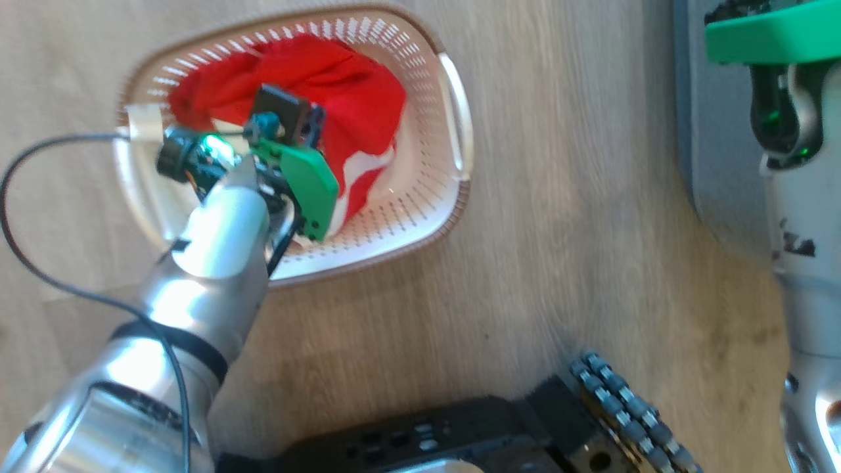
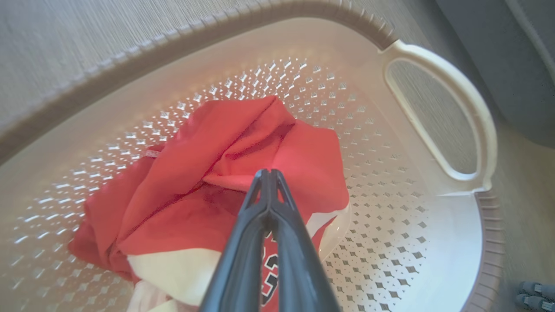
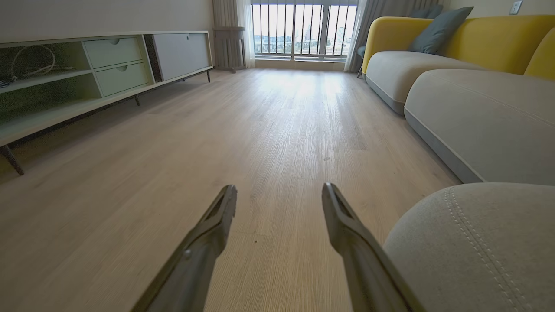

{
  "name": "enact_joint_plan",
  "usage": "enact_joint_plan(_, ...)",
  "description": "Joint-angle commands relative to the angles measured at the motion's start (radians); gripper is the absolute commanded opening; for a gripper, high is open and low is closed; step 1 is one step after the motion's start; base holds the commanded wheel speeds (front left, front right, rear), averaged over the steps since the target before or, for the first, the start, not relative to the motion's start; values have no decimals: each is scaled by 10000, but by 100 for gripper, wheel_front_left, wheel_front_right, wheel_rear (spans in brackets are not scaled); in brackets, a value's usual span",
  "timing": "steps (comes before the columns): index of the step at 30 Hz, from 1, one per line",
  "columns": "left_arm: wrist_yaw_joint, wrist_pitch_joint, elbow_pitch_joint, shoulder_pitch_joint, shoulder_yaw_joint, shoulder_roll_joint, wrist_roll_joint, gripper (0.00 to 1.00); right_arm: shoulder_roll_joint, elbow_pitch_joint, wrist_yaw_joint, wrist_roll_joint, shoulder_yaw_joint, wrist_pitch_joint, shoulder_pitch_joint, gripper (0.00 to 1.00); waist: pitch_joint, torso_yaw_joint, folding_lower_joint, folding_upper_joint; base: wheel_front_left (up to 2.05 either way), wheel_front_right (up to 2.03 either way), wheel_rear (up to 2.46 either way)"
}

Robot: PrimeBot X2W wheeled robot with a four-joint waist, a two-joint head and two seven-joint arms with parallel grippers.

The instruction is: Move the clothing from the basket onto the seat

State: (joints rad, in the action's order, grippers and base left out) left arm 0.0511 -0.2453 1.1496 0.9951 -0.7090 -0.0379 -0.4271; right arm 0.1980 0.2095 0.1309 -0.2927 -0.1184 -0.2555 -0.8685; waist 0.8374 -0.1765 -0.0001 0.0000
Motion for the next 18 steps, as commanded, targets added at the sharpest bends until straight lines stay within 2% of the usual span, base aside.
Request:
enact_joint_plan(1,34,-136,-265,-241,175,-126,-100,0,51,-219,-2,-37,-110,-63,474,100,-693,563,1,0,0,0,0)
enact_joint_plan(6,-207,-159,-1593,-855,548,-125,-519,0,329,79,-2,-178,-351,-63,807,100,-1703,1071,1,0,0,0,0)
enact_joint_plan(10,-320,-161,-2527,-1524,1104,-125,-394,0,439,351,-2,-294,-631,-63,1193,100,-2596,1334,1,0,0,0,0)
enact_joint_plan(18,-173,-163,-3817,-2761,1988,-124,-3,0,449,834,-2,-501,-850,-63,2115,100,-4185,1731,1,0,0,0,0)
